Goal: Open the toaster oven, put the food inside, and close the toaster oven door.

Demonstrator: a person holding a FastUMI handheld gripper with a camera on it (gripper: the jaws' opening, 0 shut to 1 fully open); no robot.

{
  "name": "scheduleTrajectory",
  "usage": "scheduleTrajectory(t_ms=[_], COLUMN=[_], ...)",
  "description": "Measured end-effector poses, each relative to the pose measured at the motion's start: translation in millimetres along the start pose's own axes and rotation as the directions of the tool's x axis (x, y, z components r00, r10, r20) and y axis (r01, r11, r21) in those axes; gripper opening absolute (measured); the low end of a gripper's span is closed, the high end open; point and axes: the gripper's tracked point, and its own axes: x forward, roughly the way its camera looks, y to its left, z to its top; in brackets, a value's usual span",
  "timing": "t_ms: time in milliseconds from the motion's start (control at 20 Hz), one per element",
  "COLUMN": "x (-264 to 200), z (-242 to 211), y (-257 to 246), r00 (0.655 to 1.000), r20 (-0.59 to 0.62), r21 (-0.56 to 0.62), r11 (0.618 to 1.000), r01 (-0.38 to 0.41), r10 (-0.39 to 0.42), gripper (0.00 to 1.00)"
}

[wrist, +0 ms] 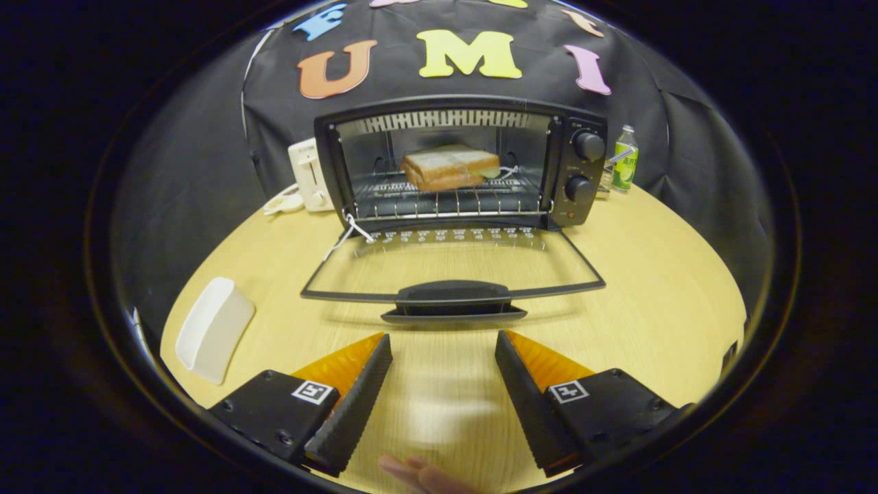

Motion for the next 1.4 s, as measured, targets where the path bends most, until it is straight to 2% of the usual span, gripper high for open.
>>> scheduleTrajectory(t_ms=[50, 200, 700, 950, 1200, 1400], x=[4, 7, 6, -7, -16, -23], z=[-4, 3, 10, 24, 45, 72], y=[-1, -16, -15, -13, -12, -10], r00=[1.0, 0.997, 0.999, 0.997, 0.989, 0.963], r20=[-0.026, 0.015, 0.021, 0.066, 0.146, 0.267], r21=[-0.001, 0.02, 0.01, 0.018, 0.027, 0.012], r11=[1.0, 0.997, 0.999, 0.999, 0.999, 0.999], r01=[0.011, 0.08, 0.05, 0.032, 0.024, 0.034], r10=[-0.011, -0.08, -0.05, -0.033, -0.028, -0.036], gripper=[0.99, 0.99, 0.99, 0.99, 0.99, 0.99])
